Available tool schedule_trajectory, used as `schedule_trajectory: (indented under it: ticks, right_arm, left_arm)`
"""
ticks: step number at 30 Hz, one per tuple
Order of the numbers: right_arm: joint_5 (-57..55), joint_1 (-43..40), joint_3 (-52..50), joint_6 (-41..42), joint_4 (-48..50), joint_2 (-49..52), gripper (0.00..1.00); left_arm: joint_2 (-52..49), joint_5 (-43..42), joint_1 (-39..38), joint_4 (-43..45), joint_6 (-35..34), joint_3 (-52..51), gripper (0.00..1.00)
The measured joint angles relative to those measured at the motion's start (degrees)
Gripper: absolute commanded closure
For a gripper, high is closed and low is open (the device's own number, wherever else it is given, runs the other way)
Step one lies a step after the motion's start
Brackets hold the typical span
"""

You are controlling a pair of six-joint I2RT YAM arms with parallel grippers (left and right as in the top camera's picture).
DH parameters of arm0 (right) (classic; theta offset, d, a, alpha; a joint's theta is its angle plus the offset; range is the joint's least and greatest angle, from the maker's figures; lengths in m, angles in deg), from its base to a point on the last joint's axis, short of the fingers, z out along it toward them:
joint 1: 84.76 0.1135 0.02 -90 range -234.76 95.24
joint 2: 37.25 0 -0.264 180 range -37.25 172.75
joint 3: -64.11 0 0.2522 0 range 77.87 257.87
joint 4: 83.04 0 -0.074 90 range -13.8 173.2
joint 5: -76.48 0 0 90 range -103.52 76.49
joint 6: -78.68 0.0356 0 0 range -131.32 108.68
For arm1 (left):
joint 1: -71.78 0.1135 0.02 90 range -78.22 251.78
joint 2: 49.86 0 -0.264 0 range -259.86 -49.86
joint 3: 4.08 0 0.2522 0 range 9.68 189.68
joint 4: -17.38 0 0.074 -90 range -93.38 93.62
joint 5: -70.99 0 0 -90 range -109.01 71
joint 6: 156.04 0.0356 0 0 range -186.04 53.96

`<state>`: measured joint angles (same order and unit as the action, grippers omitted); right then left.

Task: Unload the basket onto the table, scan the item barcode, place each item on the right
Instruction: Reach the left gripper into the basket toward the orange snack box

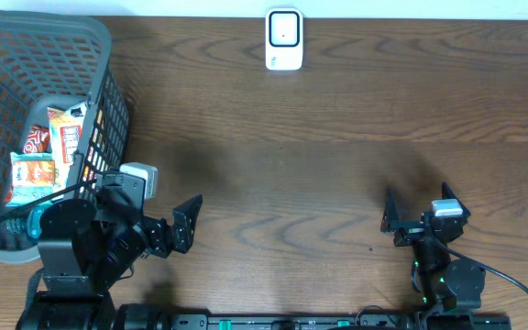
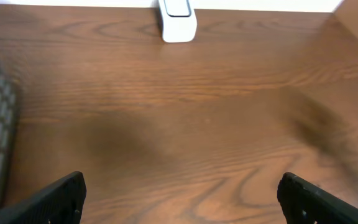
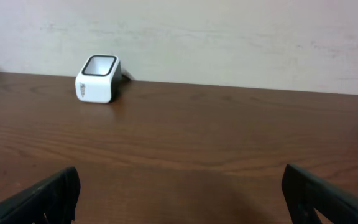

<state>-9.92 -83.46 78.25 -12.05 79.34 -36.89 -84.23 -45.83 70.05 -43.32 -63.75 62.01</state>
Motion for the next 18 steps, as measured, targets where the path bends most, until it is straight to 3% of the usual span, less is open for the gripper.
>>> schedule_trajectory:
  ticks: [6,10,13,18]
  right_arm:
    - [0.0,0.0,0.0,0.0,0.0,0.0,0.01]
    - [0.0,0.0,0.0,0.0,0.0,0.0,0.01]
    - [0.0,0.0,0.0,0.0,0.0,0.0,0.01]
    - [0.0,0.0,0.0,0.0,0.0,0.0,0.01]
  left_arm:
    - [-1.0,-2.4,0.0,1.8,-3.8,1.8,0.01]
    - [-5.5,-2.2,0.0,1.5,-5.7,8.9,0.01]
    - [-10.8,1.9,-0.1,-0.6,-8.8,17.0,0.01]
    - [-21.7,15.6,-0.1,-8.2,-15.9,31.3,0.01]
